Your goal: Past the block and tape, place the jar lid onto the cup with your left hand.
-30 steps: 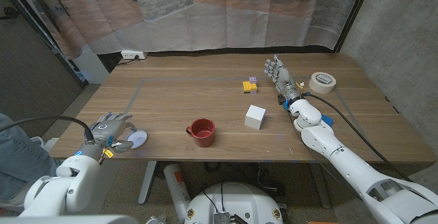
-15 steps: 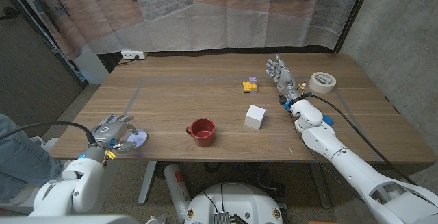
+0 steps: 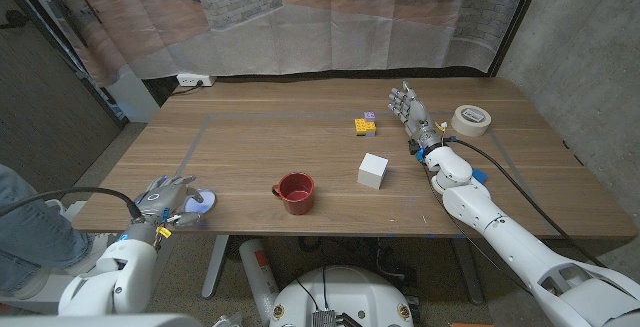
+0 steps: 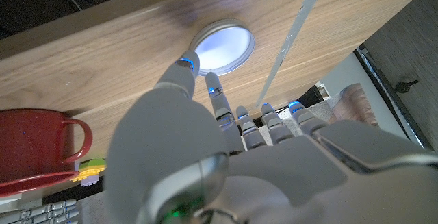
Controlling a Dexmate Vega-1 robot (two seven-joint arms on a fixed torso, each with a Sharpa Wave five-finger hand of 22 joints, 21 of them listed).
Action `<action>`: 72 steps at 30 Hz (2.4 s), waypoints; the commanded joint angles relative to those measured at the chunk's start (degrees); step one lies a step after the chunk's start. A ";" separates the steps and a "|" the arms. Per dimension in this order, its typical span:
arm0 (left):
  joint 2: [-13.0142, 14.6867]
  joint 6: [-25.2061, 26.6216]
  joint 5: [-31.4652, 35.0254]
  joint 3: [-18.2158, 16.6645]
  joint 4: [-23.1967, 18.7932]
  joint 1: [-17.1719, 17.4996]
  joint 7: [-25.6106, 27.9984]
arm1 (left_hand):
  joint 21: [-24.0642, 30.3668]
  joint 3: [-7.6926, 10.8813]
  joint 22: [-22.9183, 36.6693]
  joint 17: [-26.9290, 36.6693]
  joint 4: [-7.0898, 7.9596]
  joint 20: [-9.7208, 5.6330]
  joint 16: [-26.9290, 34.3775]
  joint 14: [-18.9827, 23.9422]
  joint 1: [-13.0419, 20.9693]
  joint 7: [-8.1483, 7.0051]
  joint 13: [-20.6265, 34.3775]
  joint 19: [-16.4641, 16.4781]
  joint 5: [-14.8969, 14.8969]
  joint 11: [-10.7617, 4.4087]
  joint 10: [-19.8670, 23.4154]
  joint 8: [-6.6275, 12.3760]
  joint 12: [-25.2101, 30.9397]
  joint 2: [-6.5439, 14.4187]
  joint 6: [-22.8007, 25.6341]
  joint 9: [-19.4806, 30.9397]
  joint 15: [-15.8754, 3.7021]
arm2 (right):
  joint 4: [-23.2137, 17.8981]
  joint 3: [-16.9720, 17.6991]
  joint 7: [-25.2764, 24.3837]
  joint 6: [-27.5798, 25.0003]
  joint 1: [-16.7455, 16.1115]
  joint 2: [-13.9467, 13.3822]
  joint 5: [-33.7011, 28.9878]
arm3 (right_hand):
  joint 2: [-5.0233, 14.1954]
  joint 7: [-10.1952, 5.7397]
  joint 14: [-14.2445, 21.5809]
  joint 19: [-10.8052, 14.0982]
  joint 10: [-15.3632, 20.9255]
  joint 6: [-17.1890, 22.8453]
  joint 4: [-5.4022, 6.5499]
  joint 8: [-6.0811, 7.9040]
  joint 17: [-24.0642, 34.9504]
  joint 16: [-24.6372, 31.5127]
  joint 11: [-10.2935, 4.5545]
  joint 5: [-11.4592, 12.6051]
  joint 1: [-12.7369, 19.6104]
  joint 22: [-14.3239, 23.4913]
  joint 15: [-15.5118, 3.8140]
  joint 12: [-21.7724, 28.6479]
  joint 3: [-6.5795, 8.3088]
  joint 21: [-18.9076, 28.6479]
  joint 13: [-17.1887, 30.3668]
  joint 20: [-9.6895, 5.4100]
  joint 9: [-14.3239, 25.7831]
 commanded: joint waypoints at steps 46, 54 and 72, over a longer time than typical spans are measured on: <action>21.19 16.13 0.11 12.19 1.03 -6.07 -4.39 | 0.26 0.04 0.09 0.11 0.15 0.47 -0.05 -0.18 1.23 -1.30 0.05 -0.36 -0.48 0.01 -0.44 -0.78 -0.41 0.63 2.47 0.08 -2.77 | 0.88 0.88 0.40 1.67 -1.26 0.22 1.16 | 0.14 -0.30 0.77 0.89 0.80 0.36 -0.17 0.25 0.26 0.02 -0.03 0.13 -0.20 0.24 0.04 0.42 -0.29 -0.71 0.32 0.27 0.11; 22.08 17.53 -1.34 13.68 1.37 -6.48 -1.75 | 0.28 0.06 0.10 0.13 0.15 0.44 -0.05 -0.17 1.39 -1.52 0.05 -0.33 -0.54 0.05 -0.49 -0.96 -0.46 0.74 2.59 0.08 -2.79 | 1.28 0.96 0.50 2.01 -1.44 0.37 1.30 | 0.14 -0.26 0.84 0.93 0.95 0.40 -0.18 0.26 0.27 0.03 -0.01 0.14 -0.23 0.25 -0.01 0.46 -0.34 -0.80 0.33 0.24 0.11; 26.28 20.97 -6.36 18.49 1.34 -9.72 1.35 | 0.32 0.05 0.10 0.18 0.22 0.45 0.02 0.03 1.63 -1.41 0.05 -0.20 -0.74 -0.14 -0.41 -1.21 -0.50 0.97 3.35 0.10 -2.76 | 3.59 1.19 1.51 2.81 -1.43 1.10 2.25 | 0.14 -0.36 1.03 1.05 1.14 0.60 -0.22 0.31 0.27 0.06 -0.07 0.17 -0.28 0.25 -0.03 0.50 -0.45 -0.98 0.33 0.25 0.11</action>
